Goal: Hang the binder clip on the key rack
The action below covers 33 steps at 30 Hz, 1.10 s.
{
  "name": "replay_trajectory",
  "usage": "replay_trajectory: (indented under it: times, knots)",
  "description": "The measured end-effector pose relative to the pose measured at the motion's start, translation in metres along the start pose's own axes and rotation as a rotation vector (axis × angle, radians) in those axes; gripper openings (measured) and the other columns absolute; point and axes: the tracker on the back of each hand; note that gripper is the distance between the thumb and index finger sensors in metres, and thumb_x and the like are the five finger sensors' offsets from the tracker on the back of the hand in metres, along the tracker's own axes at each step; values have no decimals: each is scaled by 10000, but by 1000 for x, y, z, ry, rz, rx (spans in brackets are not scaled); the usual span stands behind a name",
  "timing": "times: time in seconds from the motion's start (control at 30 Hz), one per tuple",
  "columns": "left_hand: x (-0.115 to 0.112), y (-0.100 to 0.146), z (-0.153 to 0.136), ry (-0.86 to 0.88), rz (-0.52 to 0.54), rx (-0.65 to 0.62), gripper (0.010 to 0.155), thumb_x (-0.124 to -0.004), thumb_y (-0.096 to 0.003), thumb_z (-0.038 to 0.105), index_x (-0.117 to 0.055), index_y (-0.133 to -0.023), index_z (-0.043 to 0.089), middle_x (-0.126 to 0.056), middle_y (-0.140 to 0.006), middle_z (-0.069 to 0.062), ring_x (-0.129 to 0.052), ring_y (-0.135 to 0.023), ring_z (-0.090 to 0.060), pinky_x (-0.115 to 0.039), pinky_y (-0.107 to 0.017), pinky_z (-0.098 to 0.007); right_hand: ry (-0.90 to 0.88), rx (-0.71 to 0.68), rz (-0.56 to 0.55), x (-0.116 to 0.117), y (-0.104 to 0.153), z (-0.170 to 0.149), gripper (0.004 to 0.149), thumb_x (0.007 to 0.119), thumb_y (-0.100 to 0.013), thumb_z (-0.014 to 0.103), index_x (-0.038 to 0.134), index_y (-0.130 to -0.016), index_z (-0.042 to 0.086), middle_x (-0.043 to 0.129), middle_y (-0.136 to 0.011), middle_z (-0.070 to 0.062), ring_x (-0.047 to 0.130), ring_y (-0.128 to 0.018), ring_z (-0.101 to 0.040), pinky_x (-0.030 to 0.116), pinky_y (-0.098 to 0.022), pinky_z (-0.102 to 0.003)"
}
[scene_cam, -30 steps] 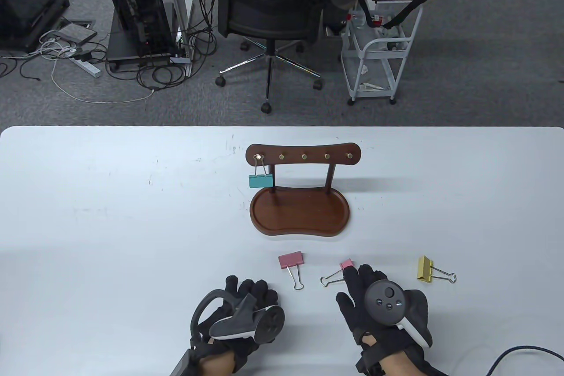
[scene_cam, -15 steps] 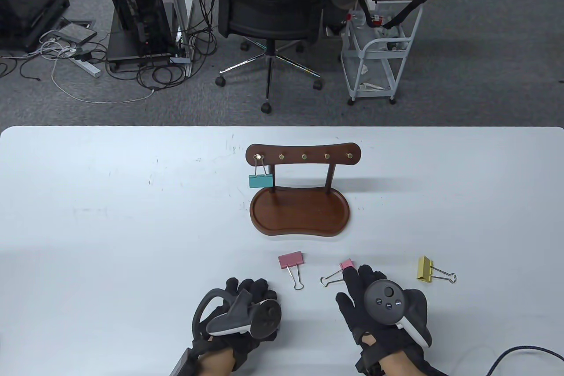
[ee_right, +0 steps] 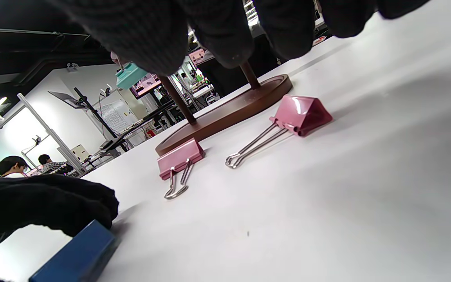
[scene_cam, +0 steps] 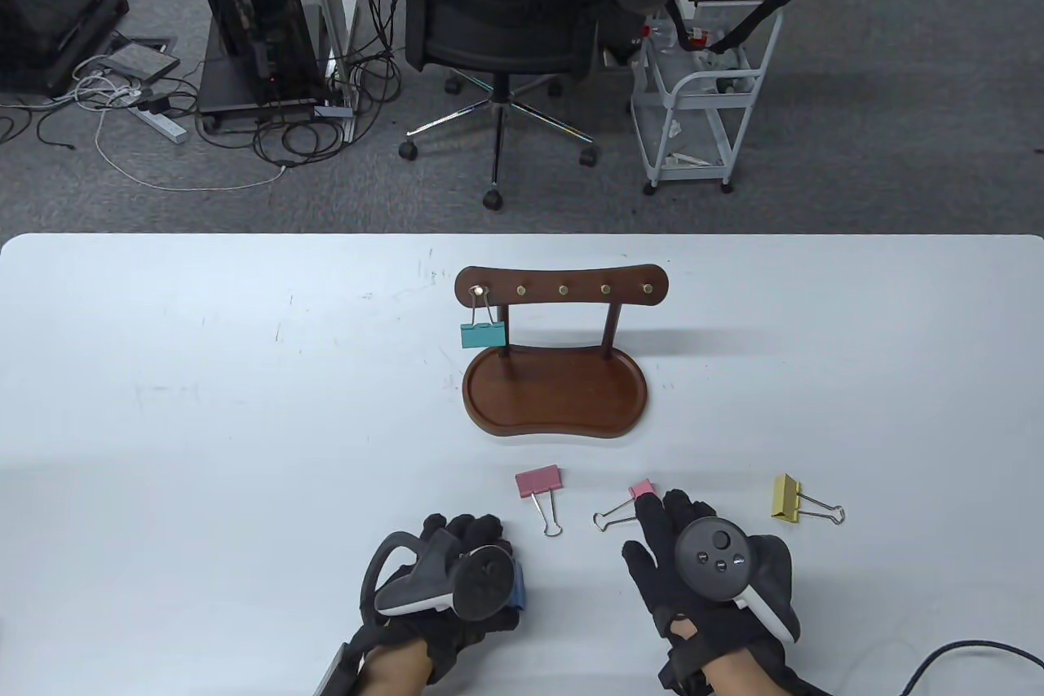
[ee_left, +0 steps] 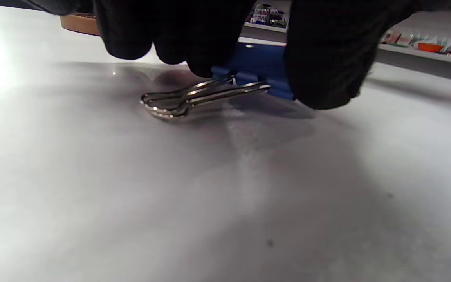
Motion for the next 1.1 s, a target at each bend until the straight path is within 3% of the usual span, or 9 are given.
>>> replay_trajectory:
  times: [0.33,0.8,1.1]
  knots:
    - [15,7,3,37,83,-28,901,-937,-405,530,-730,-1025,-90,-605,-1153,-299,-617,-1025,-616,-439,-694,-816,-32,-55,-37,-5,1,2,683,732,-558,379,600,-1108,-4,543,-1103,-419,472,-928,-680,456,-613,-753]
    - [78,19,30,53,241,-82,903,-933,-415,542,-734,-1031,-87,-609,-1162,-293,-626,-1029,-615,-436,-695,-822,-231,-359,-248,-29,17,17,732,737,-540,416,523,-1133,45,587,-1088,-407,566,-914,-662,522,-605,-742]
    - [98,7,47,88,284,-109,900,-937,-420,530,-724,-1042,-84,-602,-1167,-292,-635,-1031,-607,-435,-698,-823,-291,-634,-152,-26,22,31,694,761,-526,423,611,-1127,111,566,-1113,-386,590,-924,-648,563,-602,-739]
Point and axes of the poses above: the tracker on the back of each hand, its own z axis roughly to the thumb side, its own y axis roughly from the fingertips to the wrist, x = y × z
